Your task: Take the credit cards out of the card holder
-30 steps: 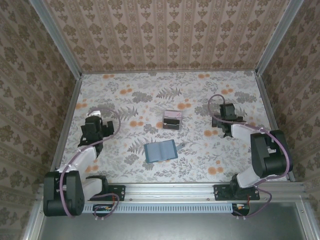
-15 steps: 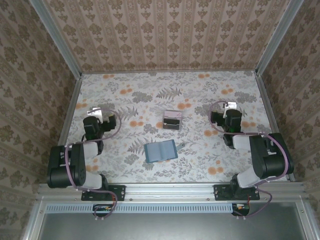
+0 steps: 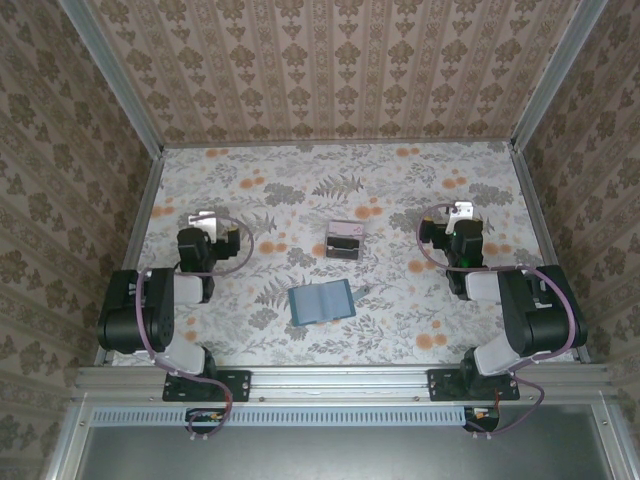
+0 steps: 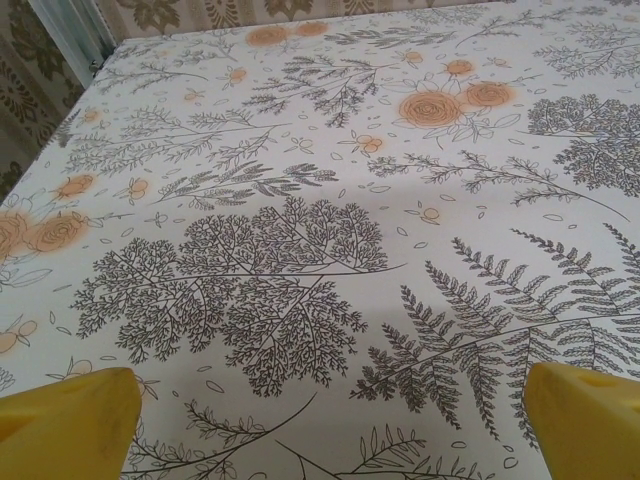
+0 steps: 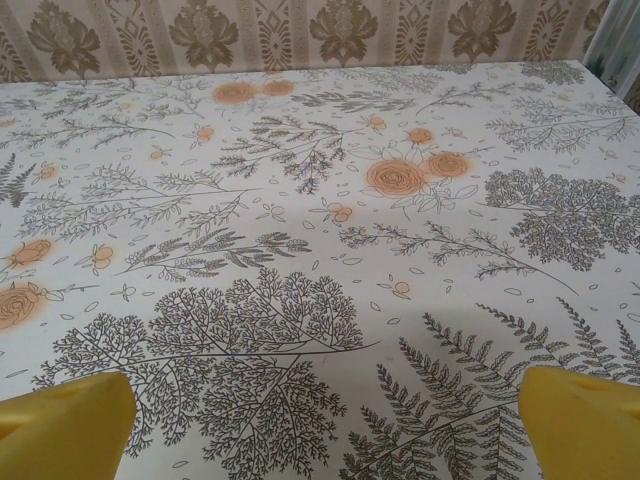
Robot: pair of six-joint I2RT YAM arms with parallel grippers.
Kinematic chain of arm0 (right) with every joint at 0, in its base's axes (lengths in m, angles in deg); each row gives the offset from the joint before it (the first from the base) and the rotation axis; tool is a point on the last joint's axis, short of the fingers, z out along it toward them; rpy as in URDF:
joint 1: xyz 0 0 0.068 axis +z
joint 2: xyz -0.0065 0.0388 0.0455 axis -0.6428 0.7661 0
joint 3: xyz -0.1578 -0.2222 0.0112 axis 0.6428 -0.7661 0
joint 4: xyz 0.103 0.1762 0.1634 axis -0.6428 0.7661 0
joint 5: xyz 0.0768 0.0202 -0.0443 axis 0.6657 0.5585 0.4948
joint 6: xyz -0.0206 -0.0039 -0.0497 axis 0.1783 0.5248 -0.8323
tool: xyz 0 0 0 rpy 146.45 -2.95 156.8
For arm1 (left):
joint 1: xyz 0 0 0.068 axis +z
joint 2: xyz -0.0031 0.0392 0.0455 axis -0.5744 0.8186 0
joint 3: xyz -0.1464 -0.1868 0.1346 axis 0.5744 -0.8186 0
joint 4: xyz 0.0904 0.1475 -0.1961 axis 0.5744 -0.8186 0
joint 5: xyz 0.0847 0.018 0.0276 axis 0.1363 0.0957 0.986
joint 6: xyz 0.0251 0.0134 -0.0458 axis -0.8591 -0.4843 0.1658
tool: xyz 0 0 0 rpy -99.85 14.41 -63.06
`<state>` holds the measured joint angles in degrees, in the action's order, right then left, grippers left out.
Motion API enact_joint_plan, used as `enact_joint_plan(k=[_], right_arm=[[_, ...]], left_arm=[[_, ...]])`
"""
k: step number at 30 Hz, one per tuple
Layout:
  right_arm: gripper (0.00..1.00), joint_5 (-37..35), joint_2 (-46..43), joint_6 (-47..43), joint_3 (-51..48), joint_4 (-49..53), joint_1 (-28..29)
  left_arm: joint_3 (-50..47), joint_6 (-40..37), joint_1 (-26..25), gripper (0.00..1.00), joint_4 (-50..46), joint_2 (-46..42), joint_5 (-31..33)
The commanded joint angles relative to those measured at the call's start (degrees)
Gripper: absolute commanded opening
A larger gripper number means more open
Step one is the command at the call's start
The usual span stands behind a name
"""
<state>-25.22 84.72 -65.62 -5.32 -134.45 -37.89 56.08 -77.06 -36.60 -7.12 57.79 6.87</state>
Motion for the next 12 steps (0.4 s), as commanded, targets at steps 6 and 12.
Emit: enact_joint_plan(k=[6,12], right_arm=[[1.00,1.15,0.82,-0.81,-0.09,-1.33,-0.26],[1.00,1.48,0.39,-0.66,-0.71,-2.13,-0.44]], left_arm=[[0.94,-1.00,-0.22,1.00,2.06,-0.18,0.99],[0.89,-0.99,-0.22,1.00,1.98,-0.15,0.89]])
